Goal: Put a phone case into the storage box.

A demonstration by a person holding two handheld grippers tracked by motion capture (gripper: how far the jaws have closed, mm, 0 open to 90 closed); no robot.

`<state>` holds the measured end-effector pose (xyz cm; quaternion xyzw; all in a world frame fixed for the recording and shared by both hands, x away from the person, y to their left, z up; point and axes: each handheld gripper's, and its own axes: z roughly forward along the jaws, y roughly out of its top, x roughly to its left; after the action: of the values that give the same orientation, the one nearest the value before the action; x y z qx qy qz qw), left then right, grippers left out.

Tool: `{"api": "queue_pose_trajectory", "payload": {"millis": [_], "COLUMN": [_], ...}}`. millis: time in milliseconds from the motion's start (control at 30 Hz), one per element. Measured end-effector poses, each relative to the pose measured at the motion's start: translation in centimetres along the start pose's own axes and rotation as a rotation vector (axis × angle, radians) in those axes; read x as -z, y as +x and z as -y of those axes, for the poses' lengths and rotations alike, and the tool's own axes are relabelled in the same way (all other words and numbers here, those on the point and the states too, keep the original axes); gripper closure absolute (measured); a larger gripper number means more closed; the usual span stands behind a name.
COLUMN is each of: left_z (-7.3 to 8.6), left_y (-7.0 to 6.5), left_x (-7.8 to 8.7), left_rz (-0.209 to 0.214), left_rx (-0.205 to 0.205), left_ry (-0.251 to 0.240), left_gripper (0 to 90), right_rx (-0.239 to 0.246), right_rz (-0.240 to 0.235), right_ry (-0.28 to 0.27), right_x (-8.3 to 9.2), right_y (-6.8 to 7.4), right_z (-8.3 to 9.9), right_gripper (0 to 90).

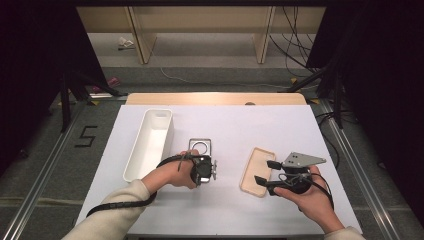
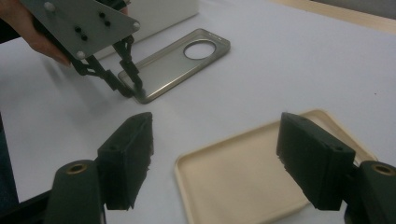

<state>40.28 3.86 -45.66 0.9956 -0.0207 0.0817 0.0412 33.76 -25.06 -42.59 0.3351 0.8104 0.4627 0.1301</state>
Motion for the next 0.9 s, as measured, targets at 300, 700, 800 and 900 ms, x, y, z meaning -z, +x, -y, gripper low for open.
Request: {"api": "queue_pose_trajectory", "payload": {"millis": [300, 700, 800, 900], "left_z": [0.0, 0.1, 0.15, 0.16], "left_y": [-0.26, -0.7, -0.73, -0.75], "left_x": [0.07, 0.16, 0.14, 0.13], "left_rz": [-0.013, -0.02, -0.019, -0.019], "left_rx": [-0.012, -0.015, -0.01, -0.005], "left_ry": [0.005, 0.0, -0.005, -0.006], "left_gripper": [79.9, 86.2, 86.8, 87.4], "right_rx": [0.001, 0.001, 0.002, 0.003], "right_rz": [-0.002, -0.003, -0.002, -0.001], "right_ry": [0.0, 0.001, 0.002, 0.002], "right_x": [0.01, -0.06, -0.07, -0.07], "right_y": [0.04, 0.07, 0.05, 0.04], "right_z": [0.0, 0.02, 0.02, 0.03], "right_gripper": [28.4, 28.6, 28.7, 28.8]}}
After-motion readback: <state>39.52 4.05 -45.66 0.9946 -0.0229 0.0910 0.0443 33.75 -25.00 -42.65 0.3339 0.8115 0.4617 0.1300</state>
